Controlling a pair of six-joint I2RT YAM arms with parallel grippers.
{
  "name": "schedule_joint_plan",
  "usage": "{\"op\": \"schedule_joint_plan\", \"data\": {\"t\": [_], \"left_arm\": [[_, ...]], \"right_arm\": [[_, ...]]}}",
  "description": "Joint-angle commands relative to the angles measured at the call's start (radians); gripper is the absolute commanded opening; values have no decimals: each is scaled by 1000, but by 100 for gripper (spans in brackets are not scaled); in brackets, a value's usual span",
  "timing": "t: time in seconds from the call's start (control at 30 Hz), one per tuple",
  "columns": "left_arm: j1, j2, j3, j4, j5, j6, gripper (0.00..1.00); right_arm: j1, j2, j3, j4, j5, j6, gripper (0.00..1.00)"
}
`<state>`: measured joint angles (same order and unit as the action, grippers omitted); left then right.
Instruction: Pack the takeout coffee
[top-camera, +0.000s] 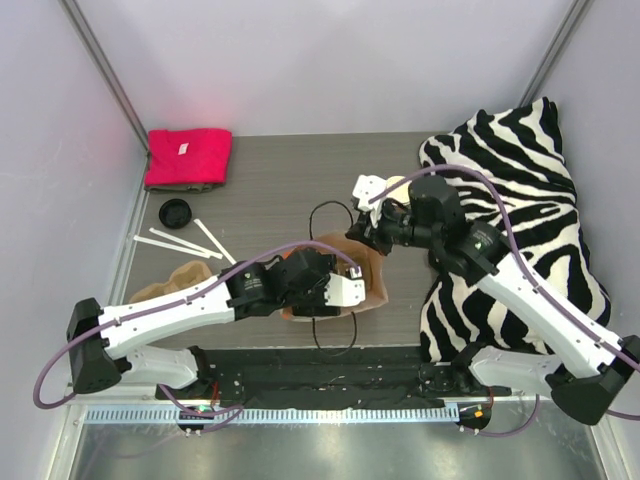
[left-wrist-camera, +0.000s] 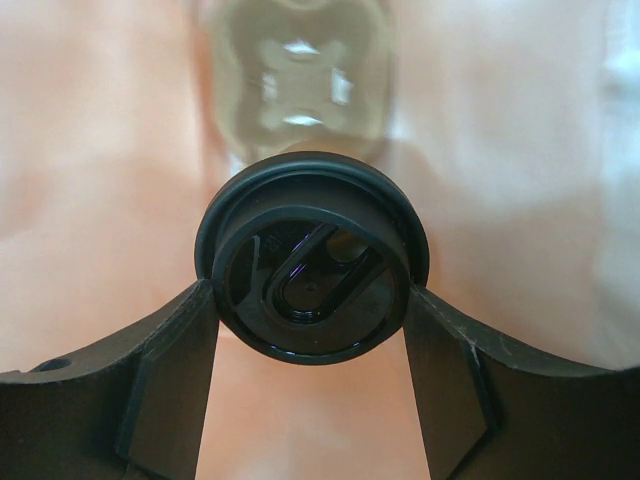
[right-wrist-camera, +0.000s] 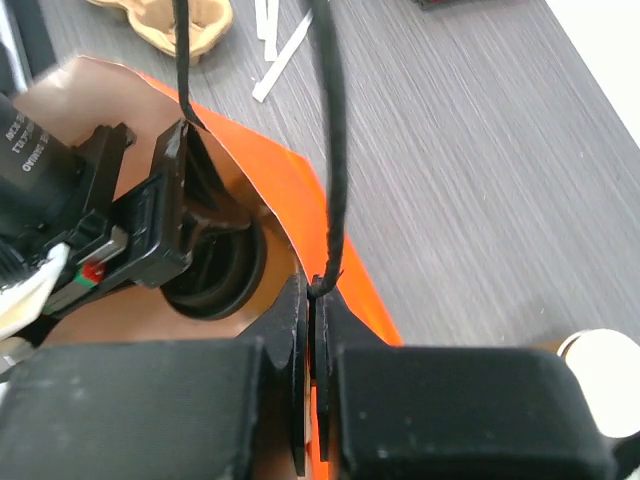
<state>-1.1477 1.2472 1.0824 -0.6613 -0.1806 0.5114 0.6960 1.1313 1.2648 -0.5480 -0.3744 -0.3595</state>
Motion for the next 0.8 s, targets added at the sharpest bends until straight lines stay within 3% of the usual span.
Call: {"op": "schedule_joint_plan", "data": {"t": [0.0,0.23,0.77], "left_arm": [[-14,-38,-52,126,-106,21,35],[-27,-78,-107,215,-180,16,34],[-80,-129,-263,376,-241,95,34]], "right_arm": [[62,-105,-111,190,167,79,1],[184,-165,-182,226,319,97,1],[307,-254,-280,322,519,-21,1]]}}
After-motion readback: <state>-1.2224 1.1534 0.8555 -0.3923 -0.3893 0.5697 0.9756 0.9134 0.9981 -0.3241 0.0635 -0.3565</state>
